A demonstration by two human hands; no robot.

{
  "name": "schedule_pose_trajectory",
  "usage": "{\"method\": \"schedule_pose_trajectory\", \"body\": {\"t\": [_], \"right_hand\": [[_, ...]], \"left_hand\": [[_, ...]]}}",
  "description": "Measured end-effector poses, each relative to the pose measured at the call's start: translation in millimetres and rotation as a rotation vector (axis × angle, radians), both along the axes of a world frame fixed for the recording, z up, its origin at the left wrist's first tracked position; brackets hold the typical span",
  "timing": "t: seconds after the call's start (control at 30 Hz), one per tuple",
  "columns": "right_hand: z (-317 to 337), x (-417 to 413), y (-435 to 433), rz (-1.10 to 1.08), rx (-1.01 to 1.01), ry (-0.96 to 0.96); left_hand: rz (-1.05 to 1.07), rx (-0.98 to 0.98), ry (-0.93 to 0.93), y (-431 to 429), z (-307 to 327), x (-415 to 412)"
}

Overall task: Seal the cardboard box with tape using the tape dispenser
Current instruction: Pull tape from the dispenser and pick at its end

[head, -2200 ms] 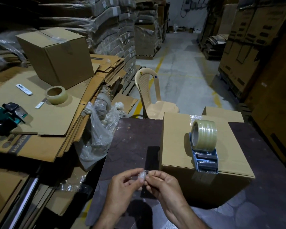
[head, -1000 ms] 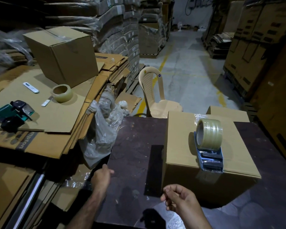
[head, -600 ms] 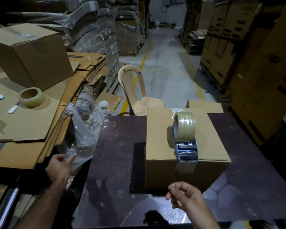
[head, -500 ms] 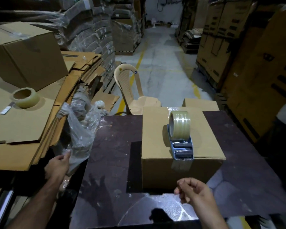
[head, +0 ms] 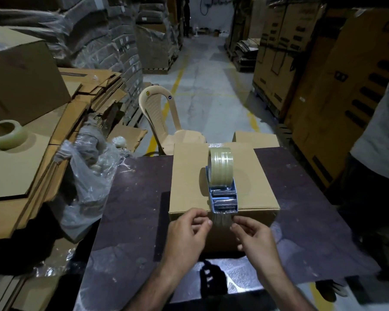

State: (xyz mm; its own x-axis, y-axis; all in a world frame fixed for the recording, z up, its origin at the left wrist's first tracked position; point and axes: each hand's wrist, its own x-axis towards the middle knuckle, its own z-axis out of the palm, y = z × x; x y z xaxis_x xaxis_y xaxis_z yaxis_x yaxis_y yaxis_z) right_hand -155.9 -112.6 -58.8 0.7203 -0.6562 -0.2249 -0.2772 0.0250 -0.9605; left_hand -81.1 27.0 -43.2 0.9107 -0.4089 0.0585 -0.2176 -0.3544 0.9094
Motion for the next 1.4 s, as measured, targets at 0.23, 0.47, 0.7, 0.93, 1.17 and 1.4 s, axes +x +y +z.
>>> {"method": "schedule_pose_trajectory", "body": {"t": [0.23,0.47,0.7,0.93,1.17,1.4], "right_hand": [[4.3,0.2,-3.8,0.039,0.051,-0.061],[5.8,-2.5,-9.8,0.113,-0.011,-0.084],[4.1,-3.0,-15.1,0.008,-0.290,-0.141],[7.1,-2.0,-9.9,0.029,-0.564,-0.135],[5.0,-3.7,-8.2,0.032,-0.686,-0.130],[7.7,-2.8,-8.8,0.036,-0.730,-0.164]], "left_hand": [[0.092,0.028,-0.001,-19.8,-5.9,-8.3],[0.133,-0.101,0.228,-28.7,-11.1,-6.4],[0.255,-0.182,0.297,-34.2,-11.1,-8.8],[0.292,-0.115,0.092,-38.8,0.5,-8.8],[0.337,0.006,-0.034,-41.3,13.1,-10.0],[0.354,0.029,-0.044,-42.2,12.9,-5.9]]}}
